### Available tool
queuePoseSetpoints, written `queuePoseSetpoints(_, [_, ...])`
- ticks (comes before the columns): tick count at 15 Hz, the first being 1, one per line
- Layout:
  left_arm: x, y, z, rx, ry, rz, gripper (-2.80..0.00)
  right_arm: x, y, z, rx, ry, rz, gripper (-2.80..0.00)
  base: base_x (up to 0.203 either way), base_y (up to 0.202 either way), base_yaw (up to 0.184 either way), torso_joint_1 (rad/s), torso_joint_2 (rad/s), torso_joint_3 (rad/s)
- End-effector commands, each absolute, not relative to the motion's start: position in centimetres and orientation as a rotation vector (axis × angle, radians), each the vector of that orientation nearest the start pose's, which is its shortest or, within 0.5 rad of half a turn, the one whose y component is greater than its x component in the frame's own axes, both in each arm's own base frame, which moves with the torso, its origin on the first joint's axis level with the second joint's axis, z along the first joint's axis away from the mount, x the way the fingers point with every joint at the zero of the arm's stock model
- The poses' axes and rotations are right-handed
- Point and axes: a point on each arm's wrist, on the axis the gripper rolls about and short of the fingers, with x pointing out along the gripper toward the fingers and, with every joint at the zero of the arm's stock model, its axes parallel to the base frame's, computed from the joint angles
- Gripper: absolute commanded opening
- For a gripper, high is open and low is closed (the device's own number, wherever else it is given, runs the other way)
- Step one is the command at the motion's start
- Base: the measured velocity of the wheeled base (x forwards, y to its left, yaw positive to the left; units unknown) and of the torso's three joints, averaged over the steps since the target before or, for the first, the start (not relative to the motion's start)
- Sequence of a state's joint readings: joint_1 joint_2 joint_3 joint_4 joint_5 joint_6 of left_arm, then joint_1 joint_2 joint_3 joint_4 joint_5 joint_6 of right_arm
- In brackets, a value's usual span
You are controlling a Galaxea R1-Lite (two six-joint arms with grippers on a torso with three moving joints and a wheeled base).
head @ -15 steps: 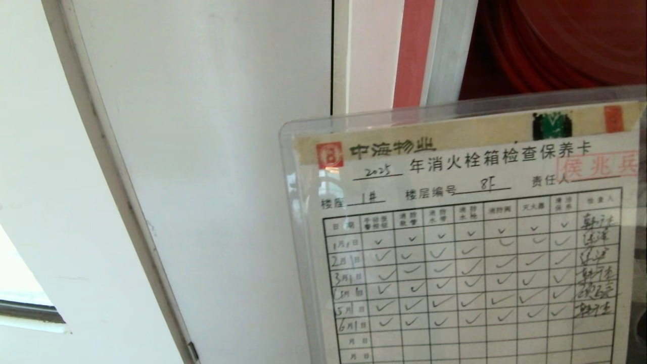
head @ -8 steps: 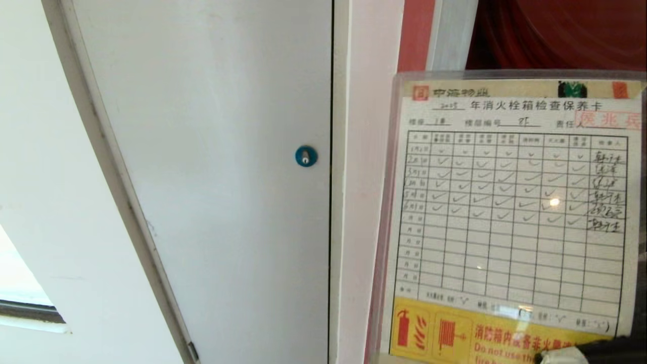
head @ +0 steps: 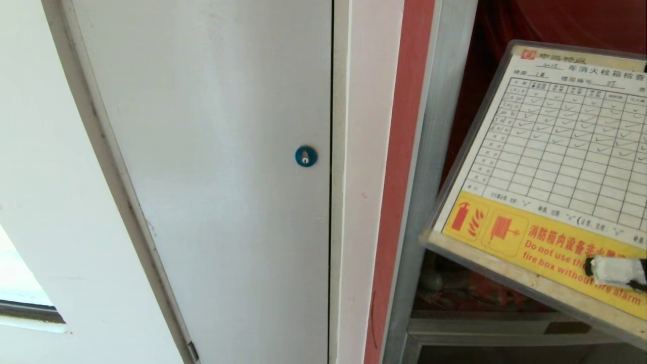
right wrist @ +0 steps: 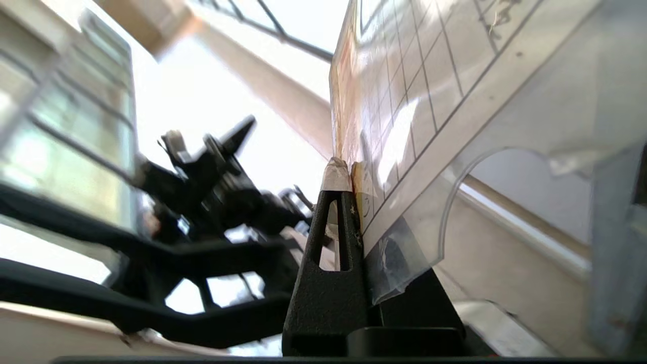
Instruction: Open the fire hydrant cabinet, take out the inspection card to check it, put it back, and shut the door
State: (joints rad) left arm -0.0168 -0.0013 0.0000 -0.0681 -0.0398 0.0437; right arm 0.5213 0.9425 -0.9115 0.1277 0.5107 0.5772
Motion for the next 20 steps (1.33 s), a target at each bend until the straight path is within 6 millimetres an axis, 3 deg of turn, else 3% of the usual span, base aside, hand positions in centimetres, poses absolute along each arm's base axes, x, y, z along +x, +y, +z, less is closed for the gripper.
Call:
queuePoseSetpoints(1, [-2.1, -0.1, 7.5, 0.045, -0.043, -0.056, -2.80, 7.4, 5.3, 30.4, 0.670, 0.439, 0.888, -2.80, 0.000, 0.000, 0.000, 0.000, 0.00, 0.000])
queuePoseSetpoints(6, [-2.1, -0.1, 7.5, 0.043, -0.043, -0.056, -2.80, 7.3, 4.7, 31.1, 0.823, 0.373, 0.675, -2.80, 0.000, 0.000, 0.000, 0.000, 0.00, 0.000])
queuePoseSetpoints(11, [-2.1, -0.1, 7.5, 0.045, -0.043, -0.056, -2.80, 8.7, 5.0, 32.4, 0.968, 0.374, 0.535, -2.80, 0.000, 0.000, 0.000, 0.000, 0.00, 0.000])
queuePoseSetpoints(16, [-2.1, -0.1, 7.5, 0.045, -0.043, -0.056, -2.80, 12.7, 4.7, 31.1, 1.101, 0.422, 0.306, -2.80, 0.000, 0.000, 0.000, 0.000, 0.00, 0.000])
queuePoseSetpoints(20, [-2.1, -0.1, 7.5, 0.045, -0.043, -0.056, -2.80, 13.8, 4.7, 30.7, 1.112, 0.431, 0.265, -2.80, 0.000, 0.000, 0.000, 0.000, 0.00, 0.000])
